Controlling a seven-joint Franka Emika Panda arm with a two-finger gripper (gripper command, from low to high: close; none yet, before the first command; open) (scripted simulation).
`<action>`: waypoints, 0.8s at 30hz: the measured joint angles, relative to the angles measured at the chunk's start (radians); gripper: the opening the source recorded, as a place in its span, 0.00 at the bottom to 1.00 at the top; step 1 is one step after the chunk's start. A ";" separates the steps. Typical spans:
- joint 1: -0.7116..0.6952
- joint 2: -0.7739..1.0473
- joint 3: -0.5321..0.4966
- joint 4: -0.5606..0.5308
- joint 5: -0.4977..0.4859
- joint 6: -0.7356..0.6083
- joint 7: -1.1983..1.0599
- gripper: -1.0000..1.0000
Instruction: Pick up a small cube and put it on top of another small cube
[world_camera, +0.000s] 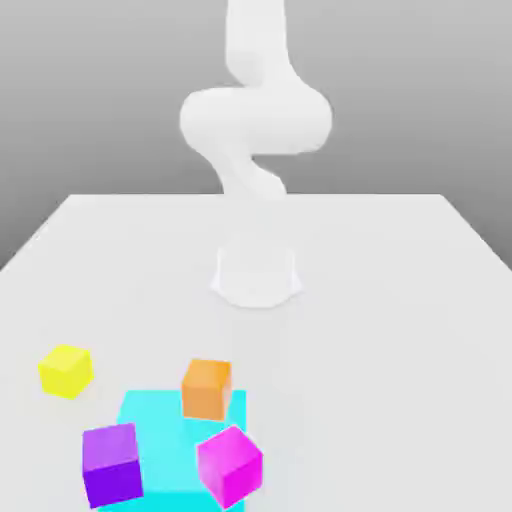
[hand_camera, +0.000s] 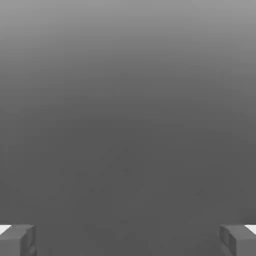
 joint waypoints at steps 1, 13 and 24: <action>-0.009 0.040 -0.025 -0.020 -0.005 0.023 -0.018 0.50; -0.124 0.471 -0.311 -0.235 0.000 0.277 -0.260 0.50; -0.325 0.888 -0.344 -0.365 0.260 0.519 -0.618 0.50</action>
